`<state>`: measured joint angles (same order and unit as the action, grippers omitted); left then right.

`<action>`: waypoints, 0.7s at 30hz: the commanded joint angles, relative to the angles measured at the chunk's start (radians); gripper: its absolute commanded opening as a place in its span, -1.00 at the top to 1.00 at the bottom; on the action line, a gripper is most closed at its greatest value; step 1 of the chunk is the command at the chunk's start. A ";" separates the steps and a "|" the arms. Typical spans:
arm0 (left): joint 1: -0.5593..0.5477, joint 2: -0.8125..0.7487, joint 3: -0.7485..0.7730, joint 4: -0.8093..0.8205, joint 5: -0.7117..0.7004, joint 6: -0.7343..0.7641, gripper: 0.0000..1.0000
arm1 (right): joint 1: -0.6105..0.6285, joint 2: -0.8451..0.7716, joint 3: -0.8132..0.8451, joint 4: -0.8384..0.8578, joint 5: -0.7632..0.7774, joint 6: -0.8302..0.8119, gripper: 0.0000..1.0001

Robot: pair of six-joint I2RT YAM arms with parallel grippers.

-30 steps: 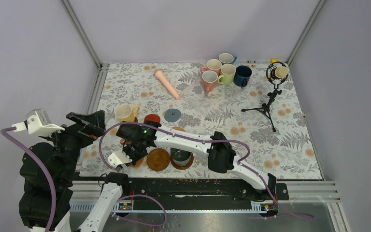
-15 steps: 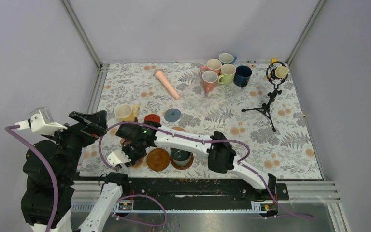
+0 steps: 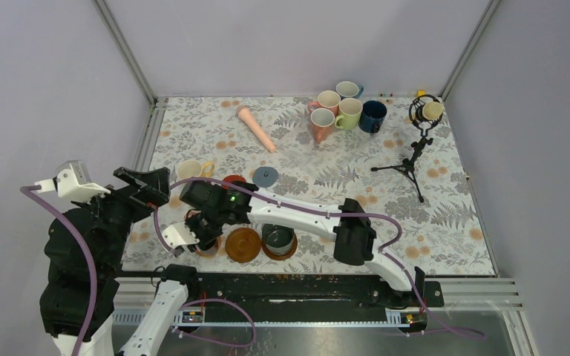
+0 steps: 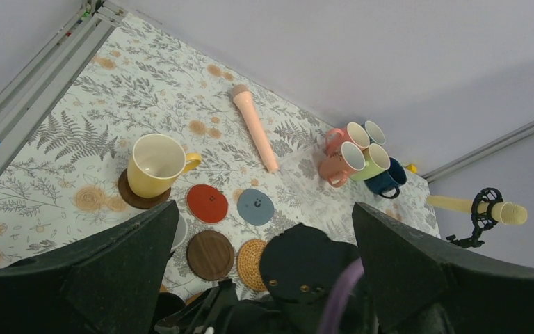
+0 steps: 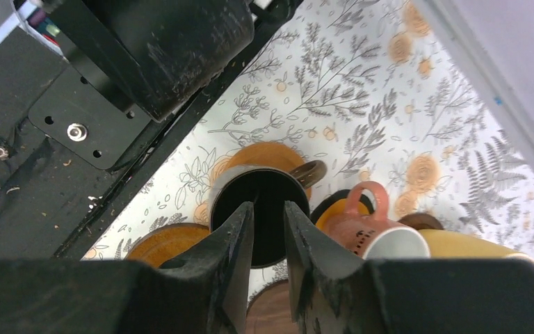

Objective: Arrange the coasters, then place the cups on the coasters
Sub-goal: Place the cup on the coaster.

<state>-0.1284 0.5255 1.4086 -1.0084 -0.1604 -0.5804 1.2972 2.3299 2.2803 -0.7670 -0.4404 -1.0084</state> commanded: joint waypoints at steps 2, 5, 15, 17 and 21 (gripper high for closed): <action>-0.003 -0.010 -0.014 0.062 0.024 -0.001 -0.97 | 0.004 -0.079 -0.047 0.044 -0.043 0.011 0.39; -0.003 -0.009 -0.013 0.064 0.027 0.001 -0.97 | 0.004 -0.076 -0.048 0.037 -0.055 0.024 0.38; -0.003 -0.013 -0.013 0.064 0.023 0.007 -0.98 | 0.005 -0.082 -0.067 0.014 -0.081 0.064 0.33; -0.003 -0.013 -0.015 0.064 0.025 0.005 -0.97 | 0.006 -0.072 -0.066 -0.008 -0.068 0.058 0.31; -0.003 -0.010 -0.015 0.066 0.023 0.007 -0.97 | 0.007 -0.060 -0.073 -0.023 -0.052 0.047 0.27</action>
<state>-0.1284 0.5251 1.3960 -0.9932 -0.1535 -0.5804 1.2972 2.2860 2.2127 -0.7631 -0.4850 -0.9607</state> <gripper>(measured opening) 0.985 0.353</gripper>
